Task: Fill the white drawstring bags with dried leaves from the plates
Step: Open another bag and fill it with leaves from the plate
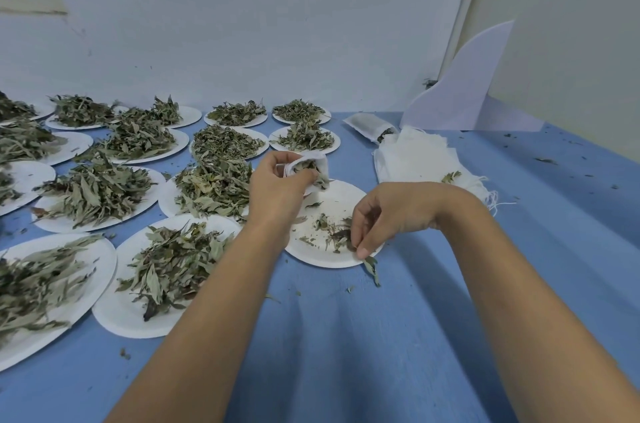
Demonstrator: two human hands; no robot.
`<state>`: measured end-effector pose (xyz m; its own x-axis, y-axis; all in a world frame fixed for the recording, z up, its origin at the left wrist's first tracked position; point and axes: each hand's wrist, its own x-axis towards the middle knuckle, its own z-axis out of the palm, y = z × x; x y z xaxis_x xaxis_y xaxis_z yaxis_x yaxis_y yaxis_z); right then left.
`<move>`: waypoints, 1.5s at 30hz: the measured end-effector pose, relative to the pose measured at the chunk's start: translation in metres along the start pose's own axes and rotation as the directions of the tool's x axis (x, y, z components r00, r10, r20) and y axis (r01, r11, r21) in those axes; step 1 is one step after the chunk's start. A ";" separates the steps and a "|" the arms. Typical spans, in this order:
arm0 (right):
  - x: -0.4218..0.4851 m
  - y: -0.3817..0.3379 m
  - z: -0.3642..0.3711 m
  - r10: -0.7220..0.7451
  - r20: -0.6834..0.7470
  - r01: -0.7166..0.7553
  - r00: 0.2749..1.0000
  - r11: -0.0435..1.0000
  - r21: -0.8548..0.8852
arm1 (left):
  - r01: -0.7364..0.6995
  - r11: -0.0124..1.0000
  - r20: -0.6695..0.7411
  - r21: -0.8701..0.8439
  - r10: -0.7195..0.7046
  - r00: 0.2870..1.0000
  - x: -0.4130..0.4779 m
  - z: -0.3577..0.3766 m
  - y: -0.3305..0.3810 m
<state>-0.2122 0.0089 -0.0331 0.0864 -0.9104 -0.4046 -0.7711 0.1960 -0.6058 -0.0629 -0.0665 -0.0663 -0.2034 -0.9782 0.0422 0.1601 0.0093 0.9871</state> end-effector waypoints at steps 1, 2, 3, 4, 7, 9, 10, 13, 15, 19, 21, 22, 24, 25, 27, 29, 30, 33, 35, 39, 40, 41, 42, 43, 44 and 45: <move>0.001 0.000 0.001 0.010 -0.006 -0.010 1.000 1.000 -0.014 | 0.002 1.000 0.003 0.003 -0.002 1.000 0.000 0.000 0.000; 0.002 -0.001 0.002 0.022 -0.015 -0.022 1.000 0.999 -0.026 | 0.003 1.000 0.005 0.005 -0.003 1.000 0.000 0.000 0.000; 0.003 -0.001 0.003 0.031 -0.023 -0.031 0.999 0.999 -0.030 | 0.005 1.000 0.007 0.004 -0.005 1.000 -0.001 0.000 0.000; 0.003 -0.001 0.003 0.035 -0.029 -0.036 0.999 0.999 -0.026 | 0.006 1.000 0.006 0.002 -0.006 1.000 -0.001 0.000 0.000; 0.004 0.000 0.003 0.039 -0.032 -0.040 0.999 0.999 -0.005 | 0.013 1.000 -0.002 -0.004 -0.013 1.000 -0.001 0.000 0.000; 0.003 -0.001 0.003 0.034 -0.028 -0.033 0.999 0.999 0.019 | 0.021 1.000 -0.002 -0.011 -0.021 1.000 0.000 0.000 0.000; 0.003 -0.001 0.003 0.027 -0.039 -0.025 0.999 0.999 0.043 | 0.025 1.000 -0.002 -0.011 -0.025 1.000 0.000 0.000 0.000; 0.002 0.000 -0.001 -0.003 -0.168 0.028 0.986 0.989 0.148 | 0.029 1.000 -0.005 -0.009 -0.029 1.000 0.000 0.000 0.001; 0.005 0.002 -0.003 -0.008 -0.271 0.068 0.963 0.975 0.214 | 0.028 1.000 -0.010 -0.009 -0.028 1.000 0.000 -0.001 0.001; 0.015 0.005 0.004 0.019 -0.357 0.021 0.934 0.994 0.108 | 0.023 1.000 -0.013 -0.007 -0.023 1.000 0.000 -0.001 0.001; 0.019 0.007 0.006 0.033 -0.431 -0.028 0.902 0.999 0.018 | 0.016 1.000 -0.020 -0.006 -0.016 1.000 0.001 -0.001 0.001; 0.018 0.007 0.005 0.036 -0.460 -0.039 0.887 0.999 0.003 | 0.014 1.000 -0.024 -0.008 -0.014 1.000 0.001 -0.001 0.001; 0.016 0.007 0.003 0.050 -0.447 -0.061 0.893 0.998 -0.010 | 0.015 1.000 -0.028 -0.012 -0.015 1.000 0.001 -0.001 0.001; 0.014 0.006 0.002 0.069 -0.409 -0.085 0.910 0.996 -0.020 | 0.016 1.000 -0.030 -0.010 -0.016 0.999 0.001 -0.001 0.001; 0.012 0.005 0.002 0.114 -0.307 -0.135 0.945 0.990 -0.048 | 0.019 1.000 -0.032 -0.010 -0.020 0.999 0.001 -0.001 0.000; 0.013 0.003 0.005 0.123 -0.252 -0.148 0.960 0.986 -0.082 | 0.023 1.000 -0.028 -0.013 -0.023 0.999 0.001 -0.002 0.000; 0.015 0.002 0.007 0.115 -0.262 -0.143 0.958 0.985 -0.091 | 0.023 1.000 -0.028 -0.012 -0.023 0.999 0.001 -0.002 0.000; 0.022 -0.001 0.013 0.064 -0.336 -0.114 0.940 0.985 -0.132 | 0.018 1.000 -0.032 -0.016 -0.019 0.999 0.001 -0.002 0.000; 0.026 -0.002 0.017 0.029 -0.366 -0.091 0.930 0.984 -0.154 | 0.020 1.000 -0.030 -0.015 -0.020 0.999 0.001 -0.002 0.001; 0.028 -0.006 0.022 -0.035 -0.406 -0.069 0.913 0.969 -0.239 | 0.015 0.999 -0.024 -0.043 -0.016 1.000 0.003 -0.004 0.000; 0.029 -0.007 0.022 -0.049 -0.416 -0.064 0.908 0.965 -0.254 | 0.010 0.999 -0.019 -0.053 -0.011 1.000 0.004 -0.004 0.000; 0.029 -0.008 0.023 -0.062 -0.422 -0.057 0.904 0.963 -0.264 | 0.004 0.998 -0.012 -0.060 -0.005 1.000 0.004 -0.005 0.000; 0.030 -0.008 0.024 -0.073 -0.426 -0.050 0.902 0.961 -0.271 | -0.001 0.998 -0.006 -0.061 0.001 1.000 0.004 -0.006 0.000; 0.031 -0.008 0.024 -0.080 -0.426 -0.044 0.901 0.961 -0.274 | -0.005 0.998 -0.001 -0.060 0.005 1.000 0.004 -0.006 0.000; 0.032 -0.008 0.024 -0.082 -0.423 -0.040 0.902 0.962 -0.272 | -0.008 0.998 0.001 -0.056 0.008 1.000 0.004 -0.006 0.000; 0.032 -0.008 0.024 -0.075 -0.420 -0.041 0.904 0.964 -0.262 | -0.007 0.999 0.002 -0.052 0.008 1.000 0.004 -0.006 0.000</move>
<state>-0.1882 -0.0129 -0.0572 -0.1289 -0.9911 -0.0324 -0.9123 0.1313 -0.3879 -0.0581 -0.0712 -0.0666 -0.2038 -0.9777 0.0499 0.2115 0.0058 0.9774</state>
